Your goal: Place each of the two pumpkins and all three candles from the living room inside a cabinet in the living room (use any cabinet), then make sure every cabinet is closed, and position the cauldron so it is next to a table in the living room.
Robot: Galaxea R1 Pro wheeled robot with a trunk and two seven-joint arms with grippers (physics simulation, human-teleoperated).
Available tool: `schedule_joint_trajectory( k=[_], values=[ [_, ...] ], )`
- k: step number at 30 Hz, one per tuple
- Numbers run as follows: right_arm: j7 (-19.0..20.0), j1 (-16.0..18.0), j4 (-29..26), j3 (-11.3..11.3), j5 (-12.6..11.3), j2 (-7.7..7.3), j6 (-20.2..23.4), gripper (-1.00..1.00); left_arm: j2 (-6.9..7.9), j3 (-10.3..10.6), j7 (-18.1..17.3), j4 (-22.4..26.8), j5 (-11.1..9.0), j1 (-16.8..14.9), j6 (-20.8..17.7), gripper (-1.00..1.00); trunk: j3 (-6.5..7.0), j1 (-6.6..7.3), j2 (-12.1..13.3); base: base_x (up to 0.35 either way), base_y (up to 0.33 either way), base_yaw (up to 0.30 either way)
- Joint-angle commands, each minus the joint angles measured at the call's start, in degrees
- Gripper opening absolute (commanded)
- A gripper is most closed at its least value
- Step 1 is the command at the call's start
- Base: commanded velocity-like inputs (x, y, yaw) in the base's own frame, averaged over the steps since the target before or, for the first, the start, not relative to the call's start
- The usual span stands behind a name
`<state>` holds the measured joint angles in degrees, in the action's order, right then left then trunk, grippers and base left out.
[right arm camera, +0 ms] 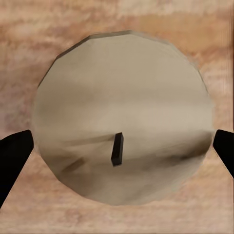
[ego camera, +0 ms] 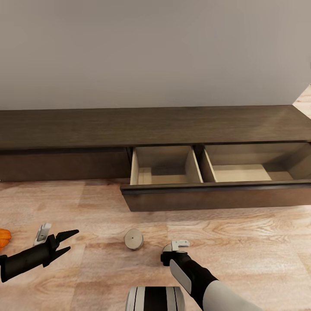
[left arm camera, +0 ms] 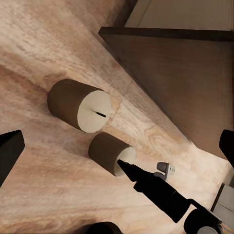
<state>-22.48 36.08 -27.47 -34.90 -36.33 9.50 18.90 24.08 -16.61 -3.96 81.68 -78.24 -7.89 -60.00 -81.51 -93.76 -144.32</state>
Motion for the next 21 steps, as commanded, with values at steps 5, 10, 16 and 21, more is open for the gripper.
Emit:
schedule_joint_trajectory(
  k=[5,10,16,21],
  values=[
    [0.0,0.0,0.0,0.0,-0.1,0.00,0.0,-1.00,0.00,0.0,0.0,0.0,0.0,0.0,0.0,1.00,0.23,0.02,0.0,0.000,0.000,0.000],
    [0.0,0.0,0.0,0.0,-0.1,0.00,0.0,-1.00,0.00,0.0,0.0,0.0,0.0,0.0,0.0,1.00,1.34,0.15,0.1,0.000,0.000,0.000],
    [0.0,0.0,0.0,0.0,-0.1,-0.13,0.2,-1.00,-0.07,0.2,0.1,0.0,0.1,0.0,0.0,1.00,2.66,0.31,0.2,0.000,0.000,0.000],
    [0.0,0.1,-0.3,0.0,-0.4,-0.75,0.6,-1.00,-0.08,0.5,0.3,0.0,0.5,0.0,0.1,1.00,3.77,0.43,0.2,0.000,0.000,0.000]
  ],
)
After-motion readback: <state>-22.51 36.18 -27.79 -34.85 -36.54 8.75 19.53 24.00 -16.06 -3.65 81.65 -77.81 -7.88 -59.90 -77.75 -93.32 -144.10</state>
